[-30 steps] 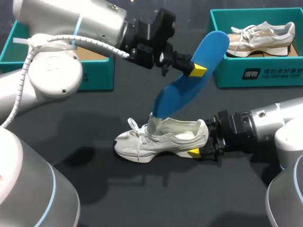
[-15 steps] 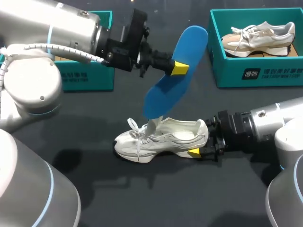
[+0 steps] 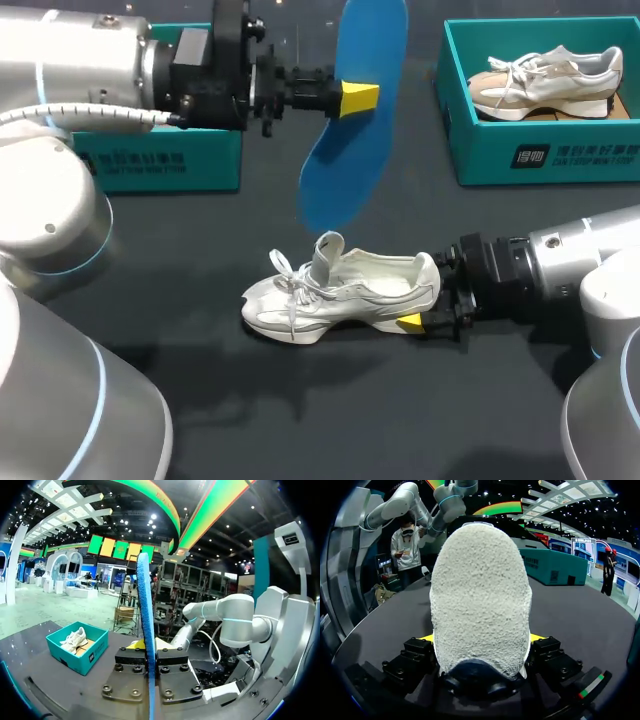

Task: Take the shoe out of the shoebox, open the shoe tongue, remove and reinsert the insole, then place the shoe into the shoebox

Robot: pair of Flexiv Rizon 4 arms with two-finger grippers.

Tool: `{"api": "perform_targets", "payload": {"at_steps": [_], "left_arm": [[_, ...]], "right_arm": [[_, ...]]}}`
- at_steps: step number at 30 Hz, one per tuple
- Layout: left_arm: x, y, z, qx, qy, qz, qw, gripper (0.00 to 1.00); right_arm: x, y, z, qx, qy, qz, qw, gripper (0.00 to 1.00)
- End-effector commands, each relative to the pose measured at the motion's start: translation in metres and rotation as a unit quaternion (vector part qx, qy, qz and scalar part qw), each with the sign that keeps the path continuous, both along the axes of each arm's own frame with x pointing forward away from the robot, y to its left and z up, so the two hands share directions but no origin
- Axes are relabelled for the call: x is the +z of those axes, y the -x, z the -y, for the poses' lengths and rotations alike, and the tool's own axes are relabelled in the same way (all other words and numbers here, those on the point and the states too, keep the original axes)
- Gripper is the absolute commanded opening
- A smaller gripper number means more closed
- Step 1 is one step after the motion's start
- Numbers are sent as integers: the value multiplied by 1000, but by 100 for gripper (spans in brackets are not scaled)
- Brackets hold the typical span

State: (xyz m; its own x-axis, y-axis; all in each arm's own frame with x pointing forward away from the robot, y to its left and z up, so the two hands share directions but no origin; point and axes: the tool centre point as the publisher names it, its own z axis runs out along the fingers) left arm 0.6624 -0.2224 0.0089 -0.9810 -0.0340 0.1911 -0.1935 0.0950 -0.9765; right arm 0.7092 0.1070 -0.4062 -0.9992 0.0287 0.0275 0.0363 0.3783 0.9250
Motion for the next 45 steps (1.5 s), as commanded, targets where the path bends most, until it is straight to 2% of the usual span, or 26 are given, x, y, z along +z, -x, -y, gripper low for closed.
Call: {"api": "perform_targets", "payload": {"at_steps": [1,7,9,17,20,31,44,45], "left_arm": [[-4,13,-21,9,8,2,1000,0],[-4,13,-21,9,8,2,1000,0],[-1,19,-23,9,12,8,1000,0],[10,26,-42,32,61,-56,996,0],[13,27,-47,37,61,-52,996,0],[4,23,-61,23,66,-80,994,0],[4,23,-62,13,67,-81,994,0],[4,23,-62,13,67,-81,994,0]], "right_arm": [[1,1,-1,-1,2,0,1000,0],[1,1,-1,-1,2,0,1000,0],[1,1,-1,-1,2,0,1000,0],[1,1,-1,-1,2,0,1000,0],[1,1,-1,-1,2,0,1000,0],[1,1,-1,-1,2,0,1000,0],[2,0,1,0,7,2,1000,0],[2,0,1,2,8,1,1000,28]]}}
